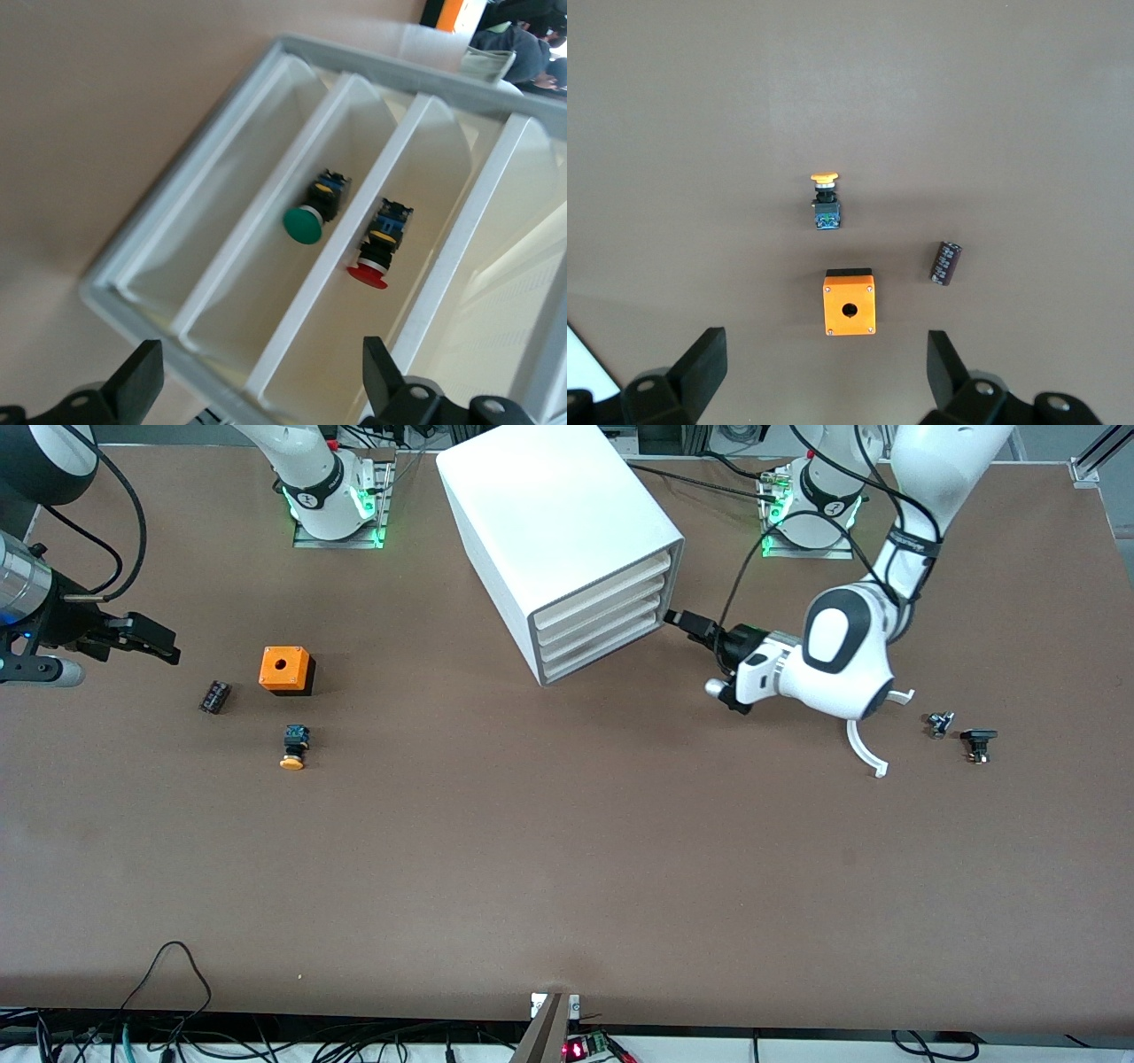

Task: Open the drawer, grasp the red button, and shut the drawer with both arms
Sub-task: 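Reach the left gripper to the handle of the cabinet's top drawer, then grasp the drawer handle with the left gripper and pull it open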

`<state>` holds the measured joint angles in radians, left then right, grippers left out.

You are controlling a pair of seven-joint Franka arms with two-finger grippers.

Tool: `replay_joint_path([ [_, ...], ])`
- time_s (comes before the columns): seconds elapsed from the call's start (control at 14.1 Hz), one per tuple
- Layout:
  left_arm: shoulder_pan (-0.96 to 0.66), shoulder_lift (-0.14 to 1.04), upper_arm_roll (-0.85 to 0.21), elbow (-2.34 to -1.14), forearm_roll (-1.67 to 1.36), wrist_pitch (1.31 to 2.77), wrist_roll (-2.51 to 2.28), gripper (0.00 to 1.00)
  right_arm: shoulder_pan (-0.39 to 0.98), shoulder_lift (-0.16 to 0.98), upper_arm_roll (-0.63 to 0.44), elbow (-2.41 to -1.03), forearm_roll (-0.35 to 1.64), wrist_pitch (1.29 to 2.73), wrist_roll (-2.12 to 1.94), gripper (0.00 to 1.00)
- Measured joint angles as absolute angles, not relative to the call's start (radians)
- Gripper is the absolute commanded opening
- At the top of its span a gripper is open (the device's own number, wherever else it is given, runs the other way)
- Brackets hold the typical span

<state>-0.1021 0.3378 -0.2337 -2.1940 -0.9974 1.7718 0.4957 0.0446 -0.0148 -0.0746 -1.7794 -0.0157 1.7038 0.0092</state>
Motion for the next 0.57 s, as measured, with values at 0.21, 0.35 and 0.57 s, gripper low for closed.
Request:
replay_joint_path([
  [0.21,-0.118,0.338,-0.302,-2.236,-1.033,1.849,0.499,0.85,0.045,-0.015,-0.074,-1.779,-0.016,1.704,0.009,1.00],
  [0.35,-0.143,0.338,-0.315,-2.248,-1.048,1.882,0.498,0.69,0.045,-0.015,-0.074,-1.779,-0.016,1.704,0.009,1.00],
  [0.57,-0.166,0.339,-0.316,-2.261,-1.062,1.908,0.498,0.28,0.045,-0.015,-0.074,-1.779,-0.016,1.705,0.009,1.00],
])
